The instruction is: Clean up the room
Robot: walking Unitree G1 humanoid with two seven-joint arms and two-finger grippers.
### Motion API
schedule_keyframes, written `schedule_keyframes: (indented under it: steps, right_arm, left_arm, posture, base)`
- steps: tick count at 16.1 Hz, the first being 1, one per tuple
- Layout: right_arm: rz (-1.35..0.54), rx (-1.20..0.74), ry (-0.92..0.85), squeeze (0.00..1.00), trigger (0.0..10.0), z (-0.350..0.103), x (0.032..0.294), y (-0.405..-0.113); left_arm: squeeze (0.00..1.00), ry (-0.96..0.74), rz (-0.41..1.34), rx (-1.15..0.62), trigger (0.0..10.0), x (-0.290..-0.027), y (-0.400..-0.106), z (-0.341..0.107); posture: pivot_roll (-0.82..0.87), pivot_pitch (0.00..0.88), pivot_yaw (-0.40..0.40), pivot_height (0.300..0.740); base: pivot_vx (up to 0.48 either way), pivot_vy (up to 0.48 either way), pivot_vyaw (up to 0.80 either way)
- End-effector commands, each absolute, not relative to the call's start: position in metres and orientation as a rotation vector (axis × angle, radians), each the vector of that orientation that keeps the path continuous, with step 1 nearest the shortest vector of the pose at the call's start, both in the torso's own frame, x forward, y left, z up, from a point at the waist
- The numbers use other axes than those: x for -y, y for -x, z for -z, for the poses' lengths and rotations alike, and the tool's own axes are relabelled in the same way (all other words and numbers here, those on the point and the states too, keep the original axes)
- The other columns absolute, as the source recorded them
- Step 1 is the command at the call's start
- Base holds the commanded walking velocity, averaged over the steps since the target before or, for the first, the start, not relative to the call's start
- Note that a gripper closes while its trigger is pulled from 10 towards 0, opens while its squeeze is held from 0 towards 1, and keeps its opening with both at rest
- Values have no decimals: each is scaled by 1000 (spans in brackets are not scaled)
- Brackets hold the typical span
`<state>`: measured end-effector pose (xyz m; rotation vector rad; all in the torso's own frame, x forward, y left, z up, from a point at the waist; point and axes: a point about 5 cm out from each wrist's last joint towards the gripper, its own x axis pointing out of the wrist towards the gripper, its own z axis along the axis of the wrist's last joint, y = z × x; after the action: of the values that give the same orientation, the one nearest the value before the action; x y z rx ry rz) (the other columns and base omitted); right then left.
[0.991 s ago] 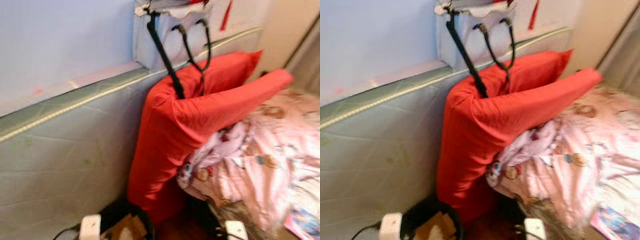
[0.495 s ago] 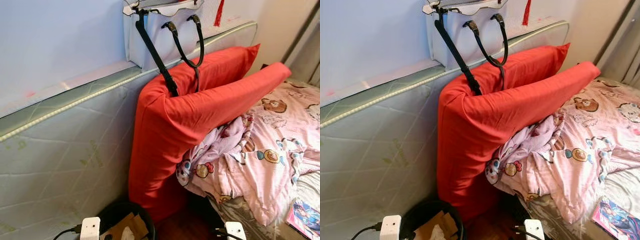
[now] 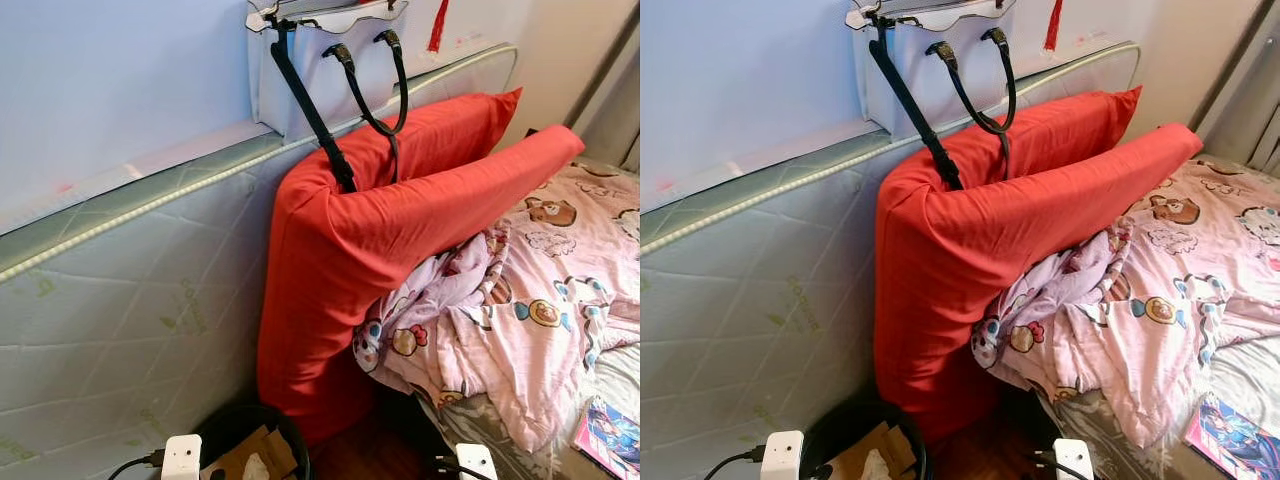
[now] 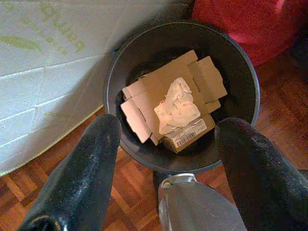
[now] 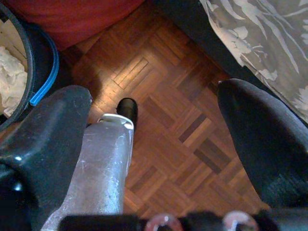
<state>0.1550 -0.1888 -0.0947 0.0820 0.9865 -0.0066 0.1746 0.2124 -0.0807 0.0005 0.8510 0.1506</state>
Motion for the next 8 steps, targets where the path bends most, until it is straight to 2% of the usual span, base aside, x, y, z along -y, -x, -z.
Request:
schedule_keyframes:
  steps: [1, 8]
  right_arm:
    - [25, -981, -87, 0, 10000, 94, 192, -155]
    - [18, -981, -83, 0, 10000, 94, 192, -155]
  left_arm:
    - [0, 4, -145, -859, 10000, -211, -173, 82]
    - [0, 3, -144, -854, 10000, -211, -173, 81]
  posture:
    - [101, 0, -58, 740]
    - [98, 0, -58, 740]
  base:
    - [0, 0, 0]
    - [0, 0, 0]
